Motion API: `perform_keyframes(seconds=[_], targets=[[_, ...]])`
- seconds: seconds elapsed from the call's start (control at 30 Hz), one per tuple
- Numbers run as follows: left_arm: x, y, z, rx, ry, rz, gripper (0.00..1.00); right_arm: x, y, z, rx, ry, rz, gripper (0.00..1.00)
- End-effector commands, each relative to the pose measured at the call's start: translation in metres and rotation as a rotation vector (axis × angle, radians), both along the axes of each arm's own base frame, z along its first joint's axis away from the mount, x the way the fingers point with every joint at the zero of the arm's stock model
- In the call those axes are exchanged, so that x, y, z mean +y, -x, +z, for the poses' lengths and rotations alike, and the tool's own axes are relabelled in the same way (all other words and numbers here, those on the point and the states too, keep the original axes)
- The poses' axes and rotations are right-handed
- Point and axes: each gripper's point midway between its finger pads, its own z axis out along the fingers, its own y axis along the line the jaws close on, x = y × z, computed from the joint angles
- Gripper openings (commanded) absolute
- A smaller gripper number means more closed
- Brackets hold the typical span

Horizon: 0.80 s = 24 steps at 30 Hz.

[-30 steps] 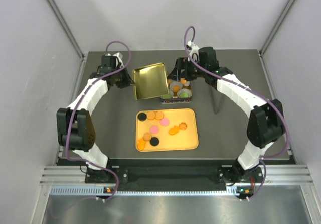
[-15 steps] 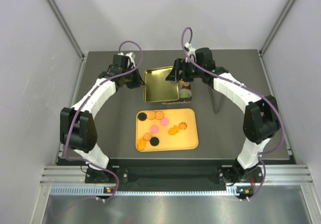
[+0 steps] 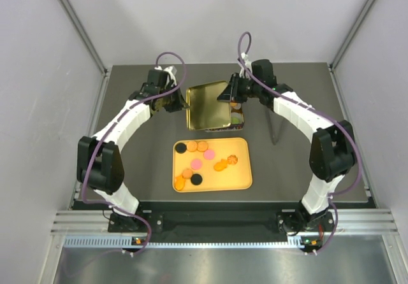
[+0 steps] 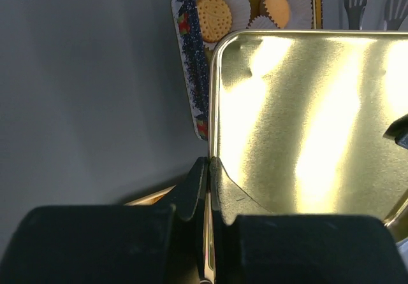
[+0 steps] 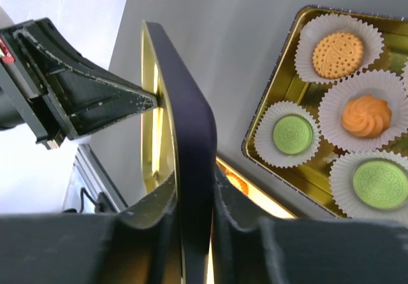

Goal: Pack the cookies

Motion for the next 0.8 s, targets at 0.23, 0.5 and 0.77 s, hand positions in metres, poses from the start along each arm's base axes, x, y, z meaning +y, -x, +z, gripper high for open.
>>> perform_keyframes(seconds=[0.23, 0.5, 0.77], targets=[[0.003, -0.013, 0.067, -0.241, -0.042, -0.026, 0.54, 0.001, -0.014, 0.041, 0.004, -0.105, 0.0, 0.0], [-0.009, 0.009, 0.133, -0.494, -0.243, -0.135, 0.75, -0.018, -0.029, 0.041, 0.072, -0.094, -0.059, 0.0], [-0.076, 0.085, 0.136, -0.729, -0.607, -0.389, 0.81, -0.03, -0.044, 0.046, 0.126, -0.096, -0.079, 0.02]])
